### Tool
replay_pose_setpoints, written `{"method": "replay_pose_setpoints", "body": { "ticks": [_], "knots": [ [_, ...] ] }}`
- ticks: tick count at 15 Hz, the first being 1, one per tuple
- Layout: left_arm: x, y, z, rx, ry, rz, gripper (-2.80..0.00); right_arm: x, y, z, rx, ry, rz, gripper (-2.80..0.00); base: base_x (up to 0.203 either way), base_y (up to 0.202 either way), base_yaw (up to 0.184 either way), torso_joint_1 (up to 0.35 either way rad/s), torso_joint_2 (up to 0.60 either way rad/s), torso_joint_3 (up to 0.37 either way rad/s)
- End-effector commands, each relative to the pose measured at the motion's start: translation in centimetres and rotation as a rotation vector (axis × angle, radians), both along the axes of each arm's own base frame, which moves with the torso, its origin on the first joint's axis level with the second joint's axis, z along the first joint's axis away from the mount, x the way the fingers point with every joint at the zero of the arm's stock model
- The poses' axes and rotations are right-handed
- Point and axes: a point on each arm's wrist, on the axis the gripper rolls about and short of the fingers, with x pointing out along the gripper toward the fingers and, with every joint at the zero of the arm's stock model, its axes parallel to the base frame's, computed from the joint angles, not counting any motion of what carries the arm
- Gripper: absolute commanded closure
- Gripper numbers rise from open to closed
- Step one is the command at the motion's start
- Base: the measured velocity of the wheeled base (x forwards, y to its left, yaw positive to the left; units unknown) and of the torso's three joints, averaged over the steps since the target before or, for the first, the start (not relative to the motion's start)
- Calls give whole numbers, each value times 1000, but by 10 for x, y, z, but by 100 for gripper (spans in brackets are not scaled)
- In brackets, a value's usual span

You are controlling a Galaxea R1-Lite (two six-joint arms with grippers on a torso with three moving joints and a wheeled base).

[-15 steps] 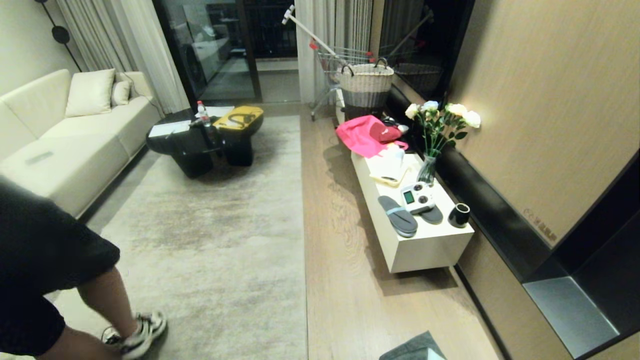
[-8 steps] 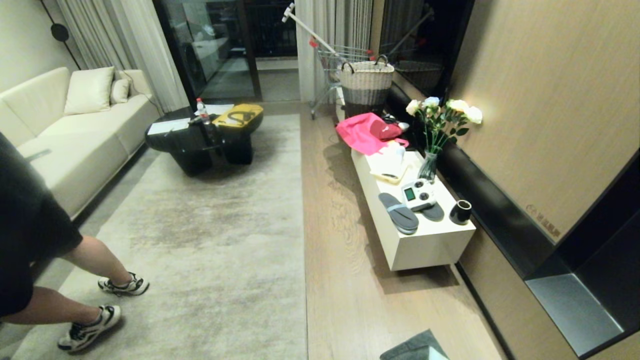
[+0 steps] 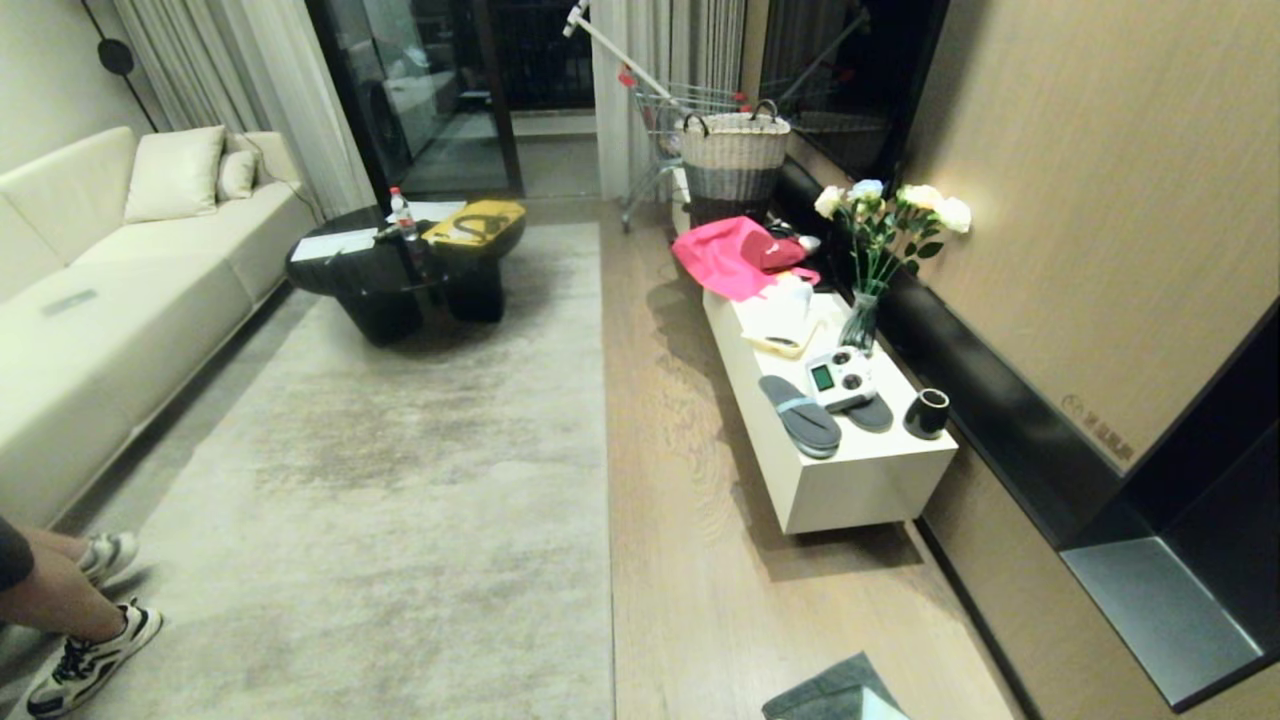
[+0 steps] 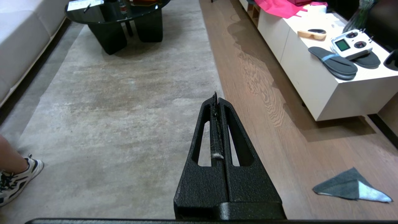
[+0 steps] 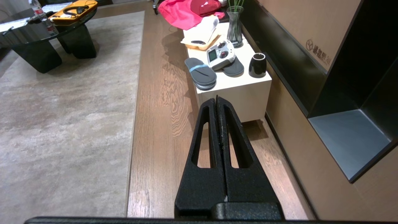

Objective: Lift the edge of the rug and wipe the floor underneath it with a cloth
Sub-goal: Pick up the rag

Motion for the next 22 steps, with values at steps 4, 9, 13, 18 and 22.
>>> {"method": "replay_pose_setpoints", "body": {
  "ticks": [4, 9, 13, 18, 22],
  "knots": [
    [0, 0, 0, 2, 1, 0, 0, 0, 0, 0, 0, 1, 0, 0, 0, 0, 0, -50, 135, 82],
    [0, 0, 0, 1, 0, 0, 0, 0, 0, 0, 0, 1, 0, 0, 0, 0, 0, 0, 0, 0],
    [0, 0, 0, 1, 1, 0, 0, 0, 0, 0, 2, 1, -3, 0, 0, 0, 0, 0, 0, 0],
    [0, 0, 0, 0, 1, 0, 0, 0, 0, 0, 3, -1, -4, 0, 0, 0, 0, -126, 337, 204],
    [0, 0, 0, 0, -1, 0, 0, 0, 0, 0, 3, -1, -4, 0, 0, 0, 0, -162, 443, 283]
  ]
}}
